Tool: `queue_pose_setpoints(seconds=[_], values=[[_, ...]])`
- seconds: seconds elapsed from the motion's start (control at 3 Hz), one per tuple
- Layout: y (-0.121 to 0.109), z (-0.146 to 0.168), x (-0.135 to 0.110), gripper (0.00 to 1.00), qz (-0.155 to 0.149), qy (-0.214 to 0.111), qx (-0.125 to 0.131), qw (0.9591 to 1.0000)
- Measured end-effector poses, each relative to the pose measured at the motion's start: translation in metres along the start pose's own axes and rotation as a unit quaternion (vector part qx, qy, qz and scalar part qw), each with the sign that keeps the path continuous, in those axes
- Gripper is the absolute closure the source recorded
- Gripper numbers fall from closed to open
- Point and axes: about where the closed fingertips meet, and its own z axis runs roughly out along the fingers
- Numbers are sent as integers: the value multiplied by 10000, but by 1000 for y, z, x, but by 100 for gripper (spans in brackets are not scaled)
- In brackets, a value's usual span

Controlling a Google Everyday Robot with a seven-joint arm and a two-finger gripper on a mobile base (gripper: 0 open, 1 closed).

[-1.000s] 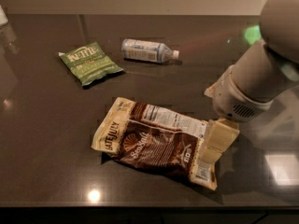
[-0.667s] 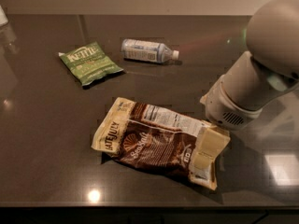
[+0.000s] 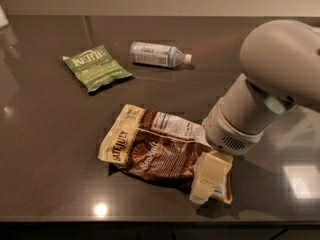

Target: Pick brown chip bag

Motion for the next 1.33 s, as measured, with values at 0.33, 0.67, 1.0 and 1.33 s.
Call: queue_pose_setpoints(seconds=[0.33, 0.67, 1.0, 1.33], values=[[7, 5, -4, 17, -48, 21, -71, 10000], [11, 0, -10, 39, -126, 8, -51, 9999], [13, -16, -16, 64, -189, -96, 65, 9998], [14, -42, -25, 87, -301, -290, 247, 9988]])
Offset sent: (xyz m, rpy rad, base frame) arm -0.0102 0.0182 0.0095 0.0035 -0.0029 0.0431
